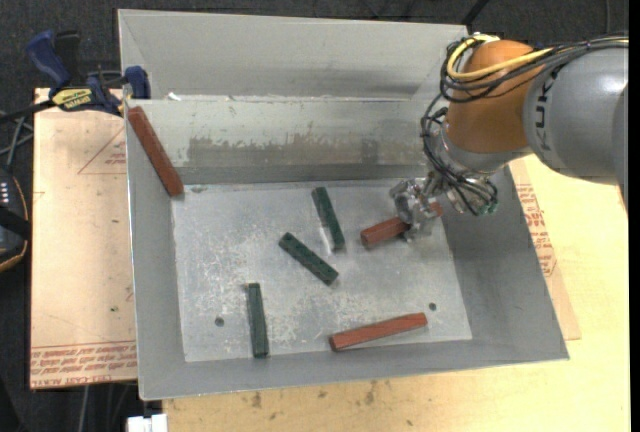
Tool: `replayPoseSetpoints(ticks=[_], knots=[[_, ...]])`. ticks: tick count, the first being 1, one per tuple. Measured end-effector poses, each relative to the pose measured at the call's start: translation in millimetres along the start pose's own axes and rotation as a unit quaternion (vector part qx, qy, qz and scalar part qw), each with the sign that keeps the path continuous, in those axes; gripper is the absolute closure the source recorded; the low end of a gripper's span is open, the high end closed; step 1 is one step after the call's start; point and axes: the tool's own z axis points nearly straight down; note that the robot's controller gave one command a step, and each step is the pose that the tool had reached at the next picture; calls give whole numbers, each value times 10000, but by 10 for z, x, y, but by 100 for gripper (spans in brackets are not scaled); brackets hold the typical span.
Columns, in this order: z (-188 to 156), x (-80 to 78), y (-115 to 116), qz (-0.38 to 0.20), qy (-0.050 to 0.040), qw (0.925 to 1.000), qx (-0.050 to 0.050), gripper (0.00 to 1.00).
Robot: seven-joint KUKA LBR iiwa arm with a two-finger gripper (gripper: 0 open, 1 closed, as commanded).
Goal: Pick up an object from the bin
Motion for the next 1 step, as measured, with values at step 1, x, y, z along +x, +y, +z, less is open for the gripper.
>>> replayPoseSetpoints(ticks=[1], knots=[[-1497, 150, 138, -240, -12, 9997, 5, 100]])
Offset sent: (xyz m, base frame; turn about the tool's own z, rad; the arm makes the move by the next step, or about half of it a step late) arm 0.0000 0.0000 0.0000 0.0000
